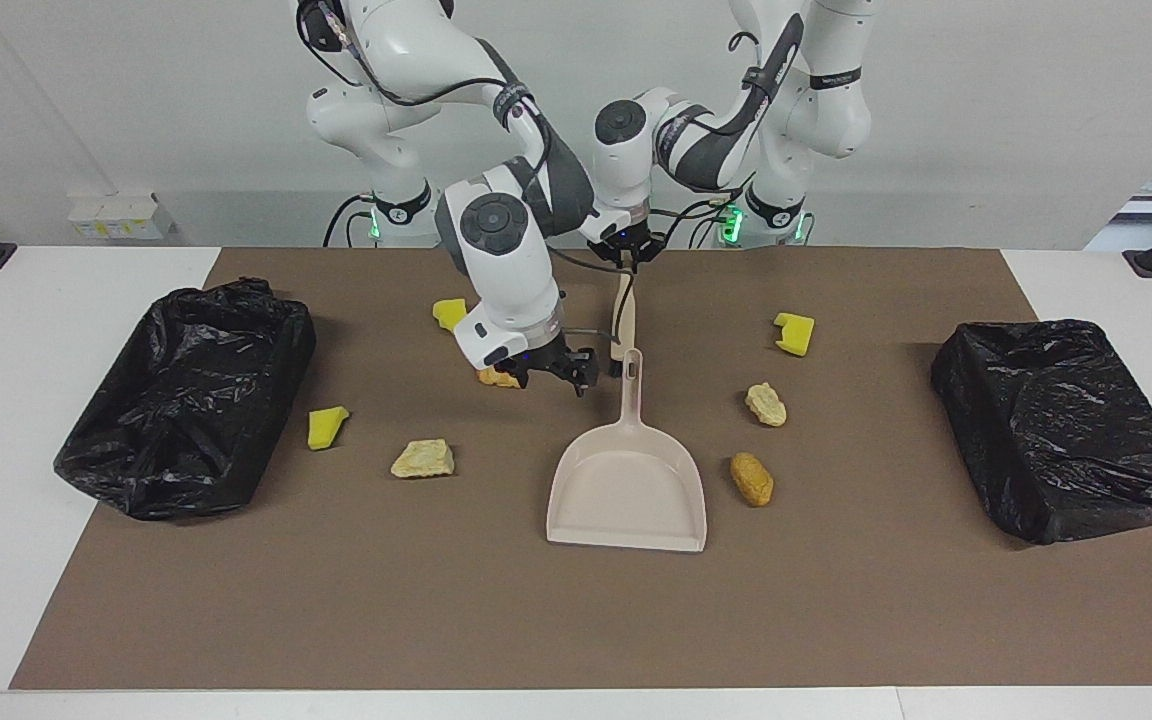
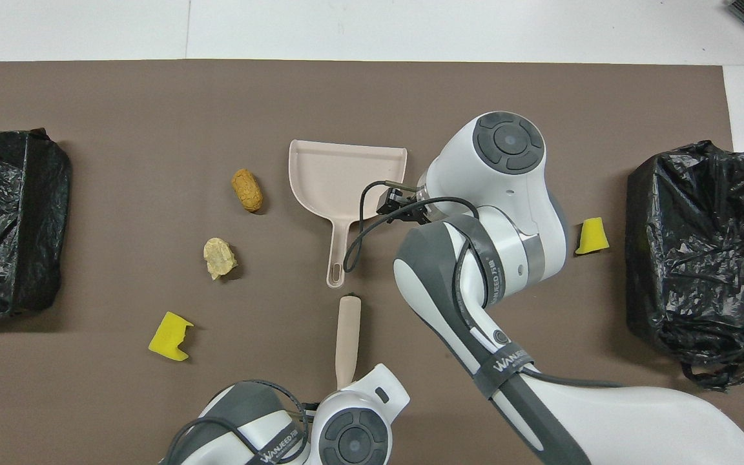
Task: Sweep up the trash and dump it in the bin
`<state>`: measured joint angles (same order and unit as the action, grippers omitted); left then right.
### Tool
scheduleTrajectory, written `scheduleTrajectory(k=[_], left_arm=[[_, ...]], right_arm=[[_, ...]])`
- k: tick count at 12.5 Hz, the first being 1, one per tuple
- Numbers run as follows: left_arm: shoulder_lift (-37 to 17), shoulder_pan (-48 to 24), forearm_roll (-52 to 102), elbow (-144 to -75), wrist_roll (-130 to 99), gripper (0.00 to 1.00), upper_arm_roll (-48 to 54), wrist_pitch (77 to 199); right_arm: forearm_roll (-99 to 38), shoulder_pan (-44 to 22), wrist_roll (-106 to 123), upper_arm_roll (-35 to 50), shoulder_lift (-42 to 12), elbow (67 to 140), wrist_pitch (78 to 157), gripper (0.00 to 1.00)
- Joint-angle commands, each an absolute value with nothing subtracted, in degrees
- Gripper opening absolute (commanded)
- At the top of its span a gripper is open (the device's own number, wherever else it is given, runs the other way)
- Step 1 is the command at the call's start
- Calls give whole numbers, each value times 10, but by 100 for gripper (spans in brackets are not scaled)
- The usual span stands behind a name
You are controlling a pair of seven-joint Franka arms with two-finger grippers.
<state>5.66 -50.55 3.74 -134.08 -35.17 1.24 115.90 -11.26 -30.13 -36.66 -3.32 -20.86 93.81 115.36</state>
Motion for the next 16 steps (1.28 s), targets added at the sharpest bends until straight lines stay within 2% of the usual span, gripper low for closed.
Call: scheduleTrajectory(k=[1,3,6,9,14,15,16], left_arm=[[89,-428,17,-1326,-184,0,11,1109],[112,-366,4,-1319,-110,0,10,1087],[98,-261,-50,-1278,52,0,11,1098],[11,-181,-62,-1171,188,0,11,1114],[-153,-129,-117,-976,307,0,11,1131],[-183,-113,-120,-942,322,0,11,1130],[-193,-107,-121,-931,338,0,11,1135]], right_arm=[[-129,-320,-383,-35,-223,933,1180,92],[-129,-325,-393,-35,-235,933,1207,92],[-125,-351,-425,-35,-250,932,1239,92],[-85,-389,-434,-39,-256,940,1268,94],[47,-431,-511,-37,-246,988,1312,94],[48,-432,-514,-37,-243,992,1315,92],[49,-438,-515,-38,-242,992,1312,77]])
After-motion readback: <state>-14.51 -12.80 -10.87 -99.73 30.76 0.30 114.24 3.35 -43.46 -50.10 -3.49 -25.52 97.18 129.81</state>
